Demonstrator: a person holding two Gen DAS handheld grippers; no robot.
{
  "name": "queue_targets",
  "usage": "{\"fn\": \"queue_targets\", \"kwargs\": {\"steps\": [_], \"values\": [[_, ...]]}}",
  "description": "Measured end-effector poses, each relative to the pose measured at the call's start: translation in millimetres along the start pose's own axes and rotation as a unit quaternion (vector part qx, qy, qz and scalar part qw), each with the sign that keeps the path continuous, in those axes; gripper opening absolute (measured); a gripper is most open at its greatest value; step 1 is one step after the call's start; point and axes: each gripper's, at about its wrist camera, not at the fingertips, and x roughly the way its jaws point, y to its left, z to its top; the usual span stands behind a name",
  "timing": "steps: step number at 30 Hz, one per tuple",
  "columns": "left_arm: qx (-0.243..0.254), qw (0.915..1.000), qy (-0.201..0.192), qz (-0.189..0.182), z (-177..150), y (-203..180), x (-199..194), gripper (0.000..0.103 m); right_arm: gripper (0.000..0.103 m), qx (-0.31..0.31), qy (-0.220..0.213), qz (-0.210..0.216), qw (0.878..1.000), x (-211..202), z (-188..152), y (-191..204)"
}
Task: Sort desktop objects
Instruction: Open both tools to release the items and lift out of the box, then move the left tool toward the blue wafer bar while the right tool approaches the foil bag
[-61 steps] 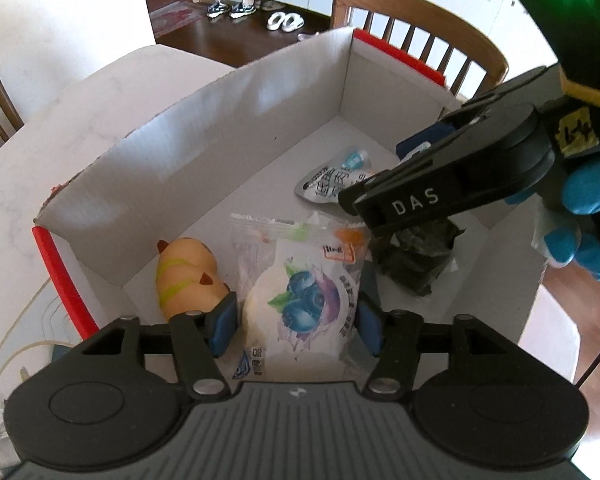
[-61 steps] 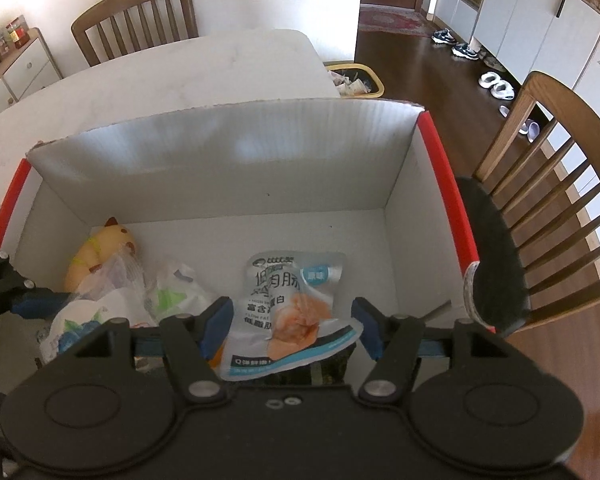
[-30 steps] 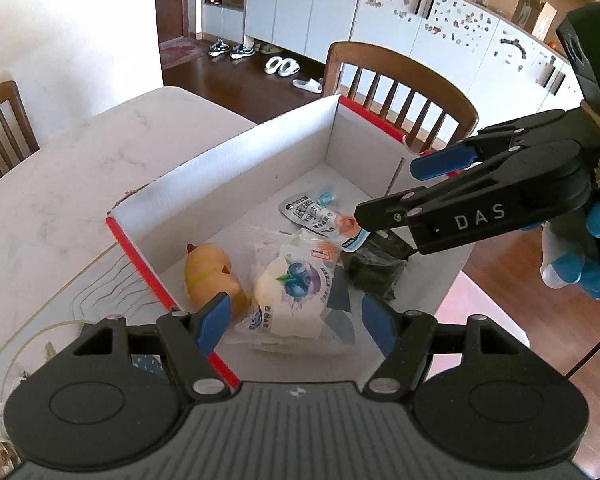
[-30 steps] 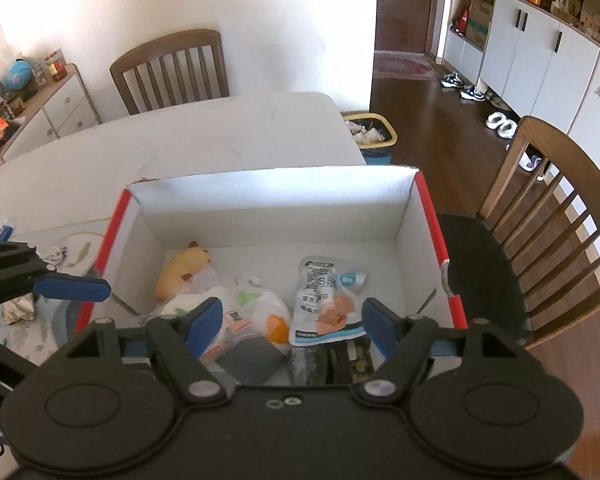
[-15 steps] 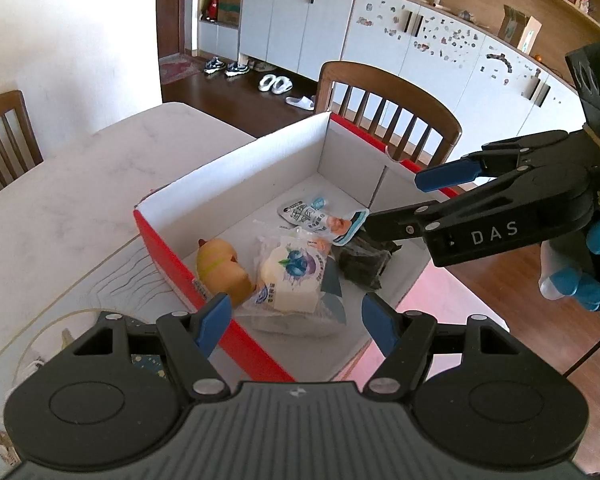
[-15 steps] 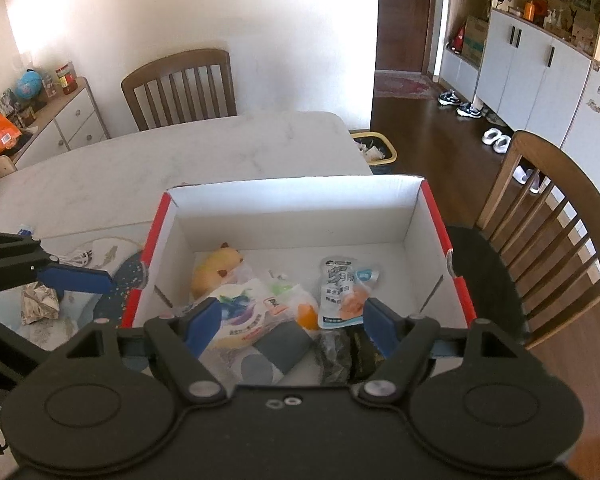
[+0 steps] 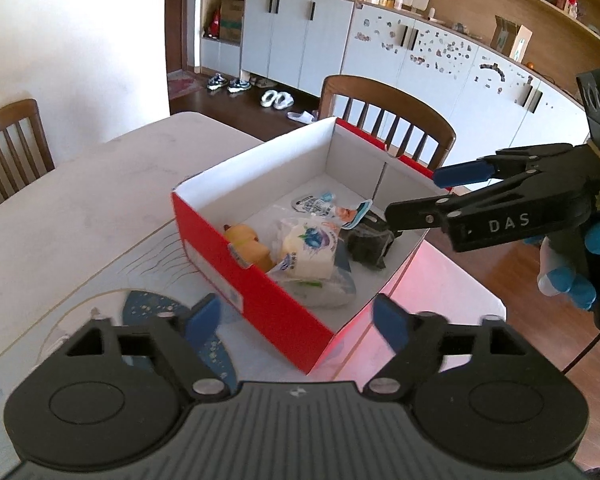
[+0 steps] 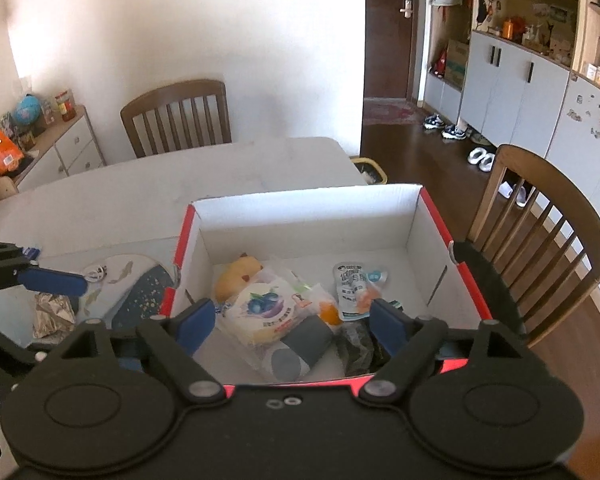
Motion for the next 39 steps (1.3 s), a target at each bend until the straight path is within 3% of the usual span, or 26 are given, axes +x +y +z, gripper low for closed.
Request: {"fn": "queue_targets", "kwargs": {"steps": [8,15,16,18,19,29,39], "values": [[-0.005,0.9998,-0.013,0.012,-19,16,-24,0.086,0.098,-0.002,-0.034,0.001,0.999,-15,-10,27],[-0.027,0.9987,-0.026,0.036,-33,40,-47,0.087,0.1,-0.005,-0.065,0.002,0.998,-23,-14,56],[-0.03,0.9984,-0.028,0.038,-35,44,-50,0.089,0.101,-0.005,-0.067,0.003,0.998,-24,-14,60],[-0.037,0.9976,-0.034,0.047,-38,53,-56,0.103,0.101,-0.009,-0.07,0.009,0.997,-24,-13,71],[-0.039,0.9973,-0.038,0.05,-40,57,-59,0.103,0.102,-0.012,-0.073,0.011,0.997,-24,-14,78],[-0.068,0.993,-0.05,0.082,-62,97,-85,0.103,0.102,-0.039,-0.074,0.037,0.996,-15,-12,130],[-0.124,0.9804,-0.053,0.144,-89,163,-112,0.103,0.102,-0.072,-0.065,0.071,0.993,3,-16,183]]}}
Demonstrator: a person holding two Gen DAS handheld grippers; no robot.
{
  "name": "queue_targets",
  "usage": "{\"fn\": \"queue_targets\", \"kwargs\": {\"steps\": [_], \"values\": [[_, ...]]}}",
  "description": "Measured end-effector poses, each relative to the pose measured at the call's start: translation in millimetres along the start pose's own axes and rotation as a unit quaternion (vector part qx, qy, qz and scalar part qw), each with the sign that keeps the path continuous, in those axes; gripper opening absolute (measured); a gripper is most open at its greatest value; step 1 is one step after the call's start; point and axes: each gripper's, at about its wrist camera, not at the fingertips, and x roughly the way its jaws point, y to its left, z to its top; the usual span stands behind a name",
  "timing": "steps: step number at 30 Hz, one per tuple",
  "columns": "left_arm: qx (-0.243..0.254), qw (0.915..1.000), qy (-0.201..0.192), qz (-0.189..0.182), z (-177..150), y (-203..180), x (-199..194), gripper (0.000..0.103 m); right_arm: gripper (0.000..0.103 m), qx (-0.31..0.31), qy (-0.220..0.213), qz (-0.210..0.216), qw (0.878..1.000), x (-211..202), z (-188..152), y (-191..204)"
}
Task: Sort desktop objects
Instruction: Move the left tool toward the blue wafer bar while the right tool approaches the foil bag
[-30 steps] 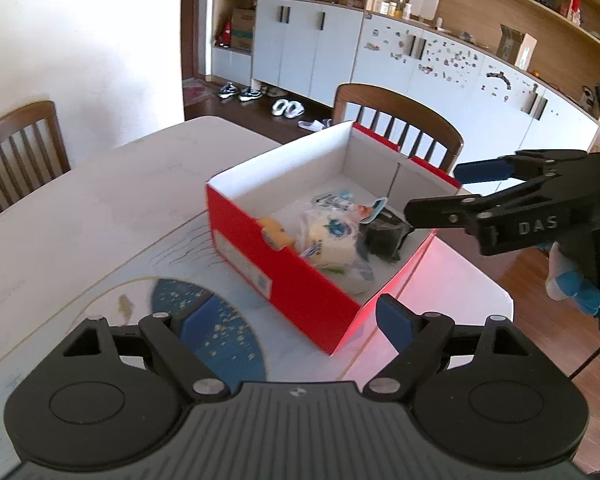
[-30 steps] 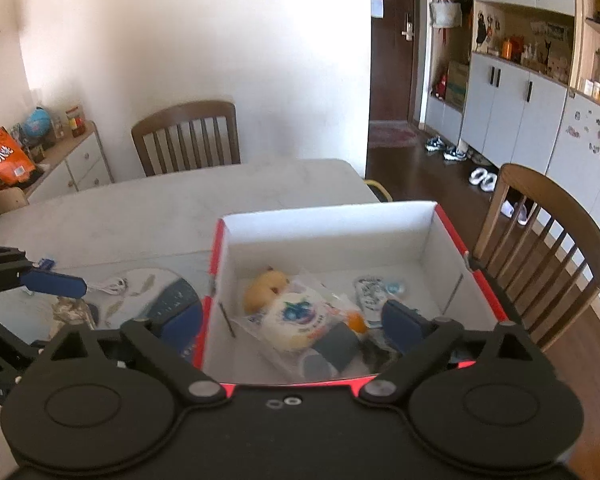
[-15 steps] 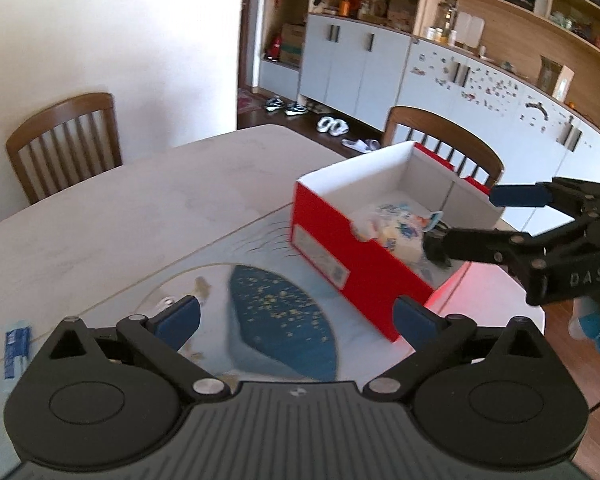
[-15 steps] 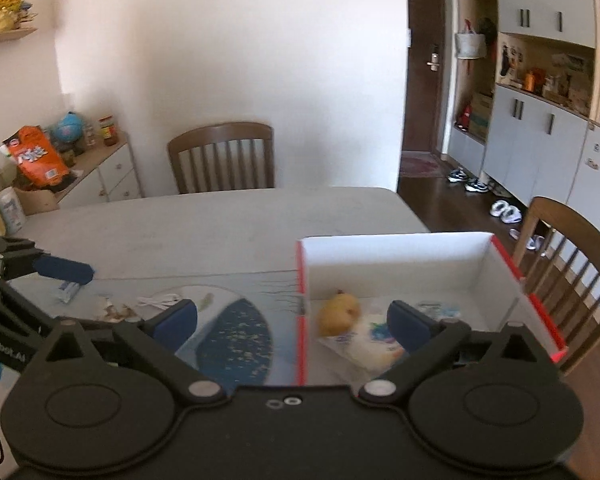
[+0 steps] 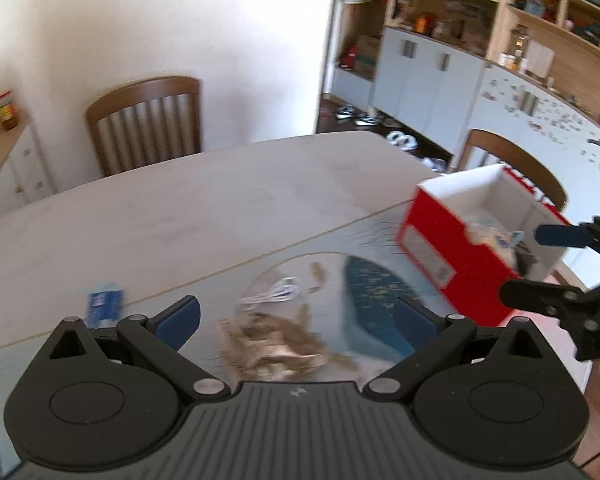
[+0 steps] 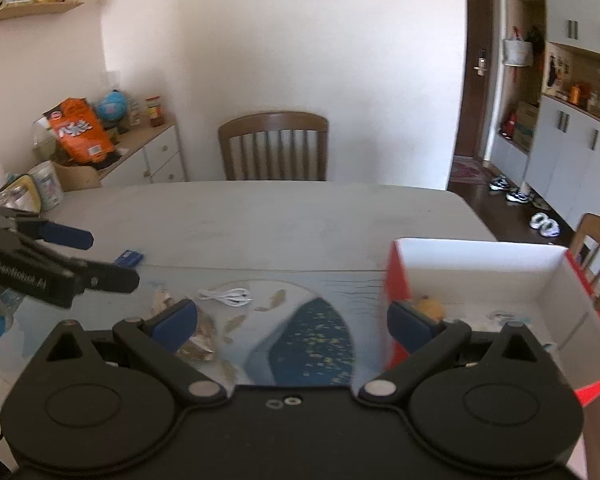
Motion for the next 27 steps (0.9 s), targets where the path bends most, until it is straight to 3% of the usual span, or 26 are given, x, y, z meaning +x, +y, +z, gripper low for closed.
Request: {"fn": "queue_targets", "kwargs": {"steps": [12,27], "values": [[-0.034,0.9969,0.006,0.07,-12,75,10,0.103,0.102,-0.027,0.016,0.039,0.999,39,1,55],[-0.046,0.9935,0.032,0.099,-30,131,45,0.103,0.103,-0.028,0.05,0.047,0.997,97,-6,100]]}}
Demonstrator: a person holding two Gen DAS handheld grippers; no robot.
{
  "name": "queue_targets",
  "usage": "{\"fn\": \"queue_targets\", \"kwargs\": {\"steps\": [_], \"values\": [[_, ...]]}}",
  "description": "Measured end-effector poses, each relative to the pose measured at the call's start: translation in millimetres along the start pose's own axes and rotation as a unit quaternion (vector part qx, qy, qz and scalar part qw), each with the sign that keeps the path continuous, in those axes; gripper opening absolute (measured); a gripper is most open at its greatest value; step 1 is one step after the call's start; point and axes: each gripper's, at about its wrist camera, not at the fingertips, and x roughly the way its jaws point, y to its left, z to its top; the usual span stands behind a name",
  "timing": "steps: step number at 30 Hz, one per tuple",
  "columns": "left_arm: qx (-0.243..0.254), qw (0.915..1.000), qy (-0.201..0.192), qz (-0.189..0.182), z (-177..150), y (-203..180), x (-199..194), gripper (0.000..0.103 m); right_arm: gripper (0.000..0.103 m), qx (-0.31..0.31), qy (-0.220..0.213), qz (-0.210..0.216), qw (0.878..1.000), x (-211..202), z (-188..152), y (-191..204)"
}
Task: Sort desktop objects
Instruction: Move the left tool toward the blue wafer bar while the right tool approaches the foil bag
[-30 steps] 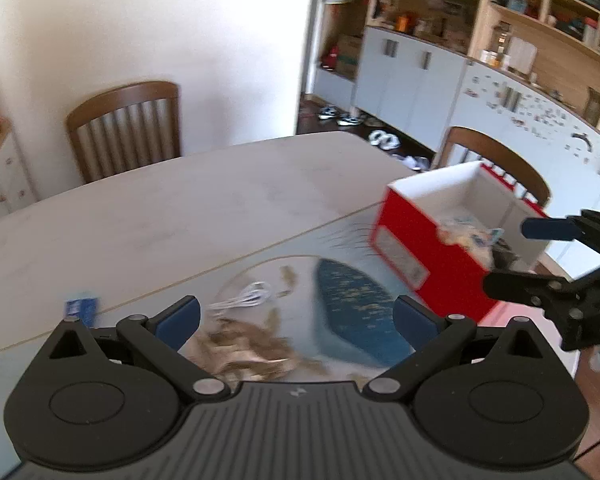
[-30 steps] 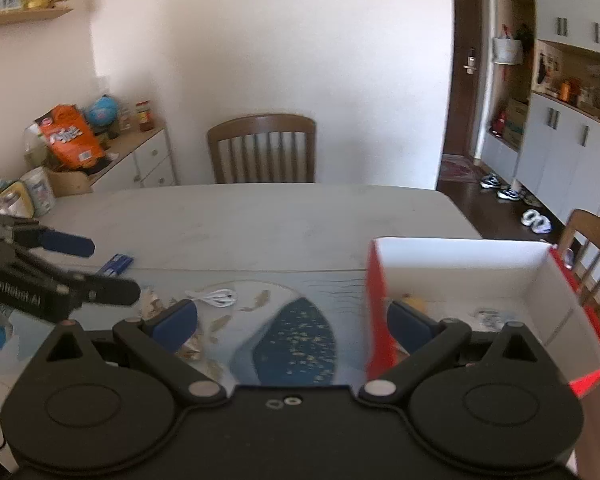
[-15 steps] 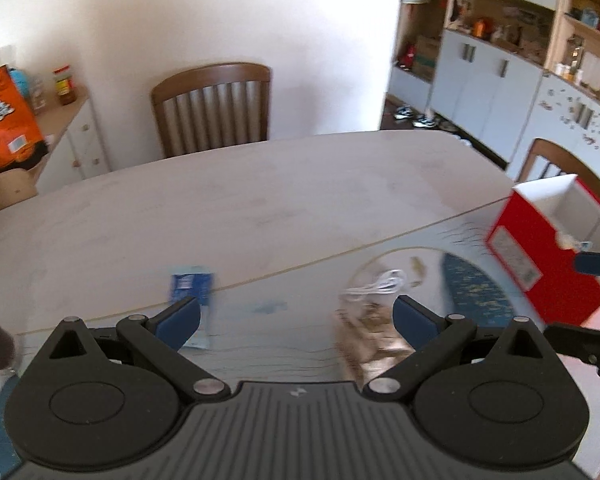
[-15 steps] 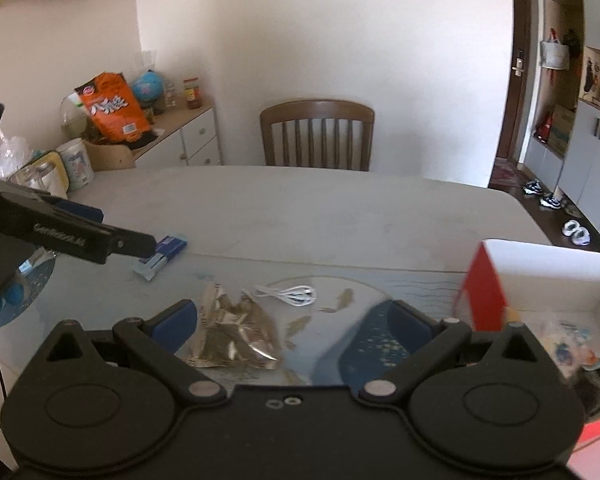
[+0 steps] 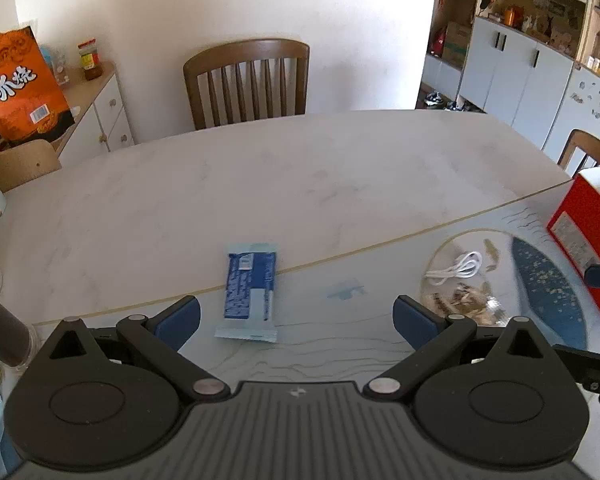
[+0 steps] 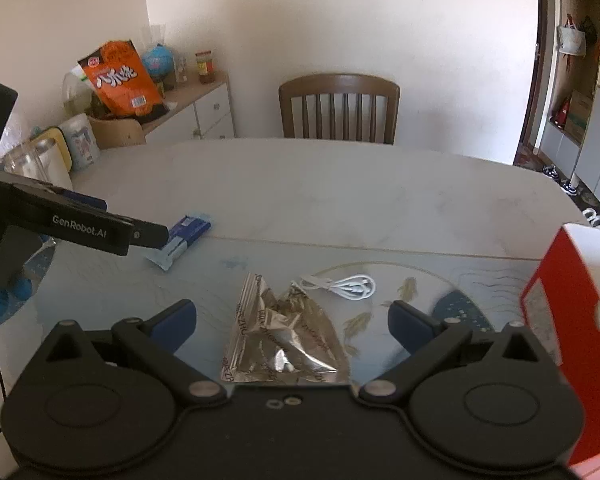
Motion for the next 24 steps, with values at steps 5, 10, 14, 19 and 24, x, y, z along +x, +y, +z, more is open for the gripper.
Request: {"fn": "queue_targets", "kwargs": {"steps": [5,10,14,19,24], "values": [[0.001,1.0,0.007,0.002,-2,10,16,0.103,0.103,-0.003,0.016,-0.004,1.0,20,-5,9],[0.002,0.9998,0.019,0.003,-2,18,34,0.103,0.103,0.002,0.029,-0.014,0.999,37,-9,12],[0.004,0.9997,0.025,0.002,-3,23,45,0.103,0.103,0.004,0.041,-0.022,0.999,50,-12,15],[0.003,0.9996,0.028,-0.001,-3,28,55,0.103,0.103,0.002,0.047,-0.028,0.998,62,-14,17],[0.006,0.9994,0.034,-0.002,-4,30,66,0.103,0.103,-0.009,0.052,-0.028,0.998,70,-15,20]]}}
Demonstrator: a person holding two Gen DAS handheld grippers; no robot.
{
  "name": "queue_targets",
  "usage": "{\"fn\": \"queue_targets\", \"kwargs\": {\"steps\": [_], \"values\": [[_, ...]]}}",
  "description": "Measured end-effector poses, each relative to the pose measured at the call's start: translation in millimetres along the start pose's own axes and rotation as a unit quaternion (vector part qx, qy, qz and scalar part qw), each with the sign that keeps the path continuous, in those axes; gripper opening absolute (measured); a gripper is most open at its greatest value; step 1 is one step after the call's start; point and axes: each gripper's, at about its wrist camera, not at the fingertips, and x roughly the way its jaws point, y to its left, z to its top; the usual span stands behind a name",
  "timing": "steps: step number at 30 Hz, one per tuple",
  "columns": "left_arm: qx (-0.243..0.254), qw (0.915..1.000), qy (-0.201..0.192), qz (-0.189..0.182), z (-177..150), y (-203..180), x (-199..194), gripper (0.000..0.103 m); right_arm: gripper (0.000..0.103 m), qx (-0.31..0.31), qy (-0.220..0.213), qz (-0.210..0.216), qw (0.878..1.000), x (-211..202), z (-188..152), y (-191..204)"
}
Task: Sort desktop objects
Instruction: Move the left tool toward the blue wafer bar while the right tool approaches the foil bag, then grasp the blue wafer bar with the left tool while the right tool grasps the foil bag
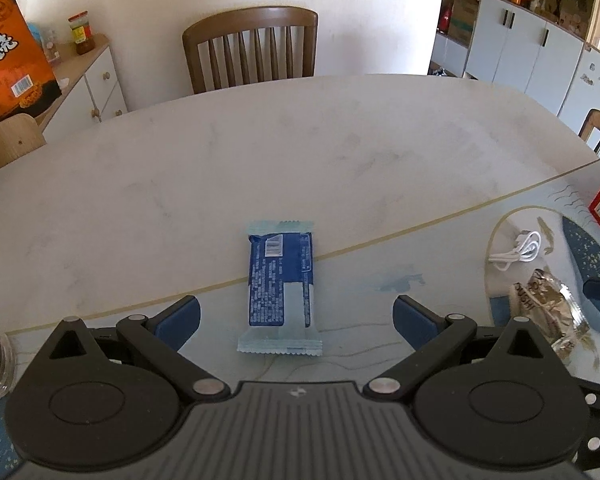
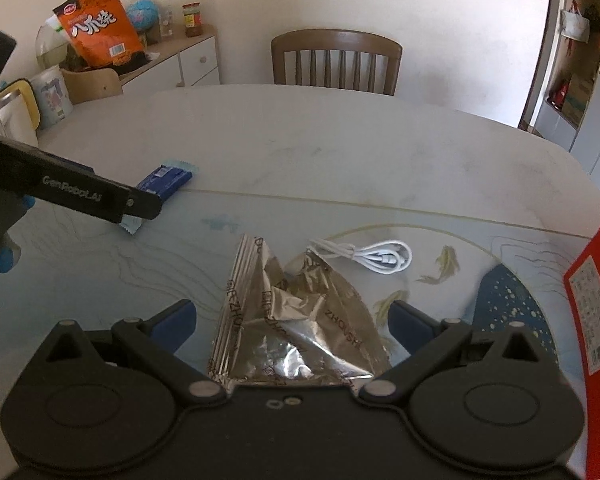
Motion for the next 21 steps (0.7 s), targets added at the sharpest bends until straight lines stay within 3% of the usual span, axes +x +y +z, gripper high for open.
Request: {"fn": "queue_targets", "kwargs": {"steps": [16,21], "values": [[-0.007,0.9999,0.012,0.01,-2,8,35,0.103,0.103,-0.01,0.028,-0.011,0.999,28,-6,3],[-0.011,0.9998,-0.001,0.016,-6,13,39,0.103,0.103,-0.01,0.033,-0.009,0.999,32,-9,3]]}}
